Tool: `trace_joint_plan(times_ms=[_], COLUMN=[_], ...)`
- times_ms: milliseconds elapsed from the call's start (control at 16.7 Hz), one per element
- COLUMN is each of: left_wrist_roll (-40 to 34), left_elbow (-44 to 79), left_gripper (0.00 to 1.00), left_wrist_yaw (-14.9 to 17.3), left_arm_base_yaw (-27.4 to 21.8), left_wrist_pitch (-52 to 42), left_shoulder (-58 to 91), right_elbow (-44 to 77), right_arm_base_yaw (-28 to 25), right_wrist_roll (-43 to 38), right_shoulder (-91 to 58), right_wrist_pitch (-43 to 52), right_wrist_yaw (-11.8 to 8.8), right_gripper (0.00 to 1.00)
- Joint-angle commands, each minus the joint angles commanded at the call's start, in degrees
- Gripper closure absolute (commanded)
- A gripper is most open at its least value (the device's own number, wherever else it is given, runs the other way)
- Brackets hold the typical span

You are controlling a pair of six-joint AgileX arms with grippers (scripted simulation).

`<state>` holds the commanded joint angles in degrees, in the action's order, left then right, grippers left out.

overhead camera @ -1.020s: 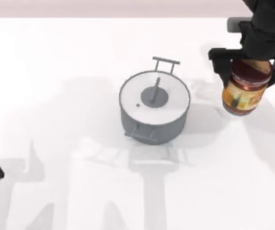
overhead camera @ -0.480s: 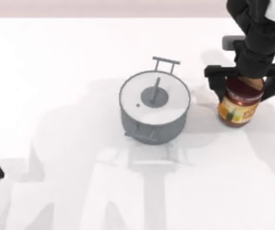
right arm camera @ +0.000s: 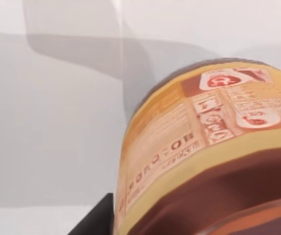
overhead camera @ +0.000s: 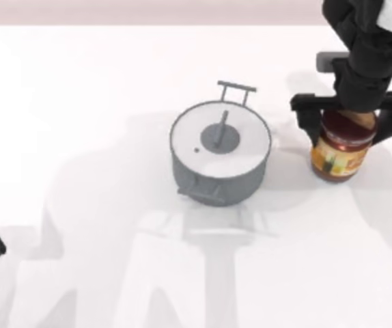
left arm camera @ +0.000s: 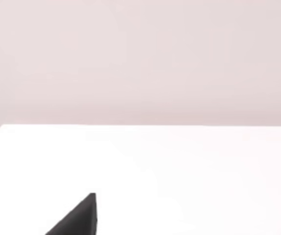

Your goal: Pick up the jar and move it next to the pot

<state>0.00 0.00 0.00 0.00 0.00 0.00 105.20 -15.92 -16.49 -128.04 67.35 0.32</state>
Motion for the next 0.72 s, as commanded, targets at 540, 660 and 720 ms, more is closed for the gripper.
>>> trace_joint_plan(times_ms=[540, 660, 720], left_wrist_roll=[0.0, 0.0, 0.0], left_elbow=[0.0, 0.0, 0.0], left_gripper=[0.0, 0.0, 0.0], left_wrist_yaw=[0.0, 0.0, 0.0], left_arm_base_yaw=[0.0, 0.0, 0.0], left_wrist_pitch=[0.0, 0.0, 0.0], left_shoulder=[0.0, 0.0, 0.0], right_elbow=[0.0, 0.0, 0.0], right_arm_base_yaw=[0.0, 0.0, 0.0], right_wrist_roll=[0.0, 0.0, 0.0], right_shoulder=[0.0, 0.0, 0.0], right_wrist_pitch=[0.0, 0.0, 0.0], right_wrist_yaw=[0.0, 0.0, 0.0], right_gripper=[0.0, 0.0, 0.0])
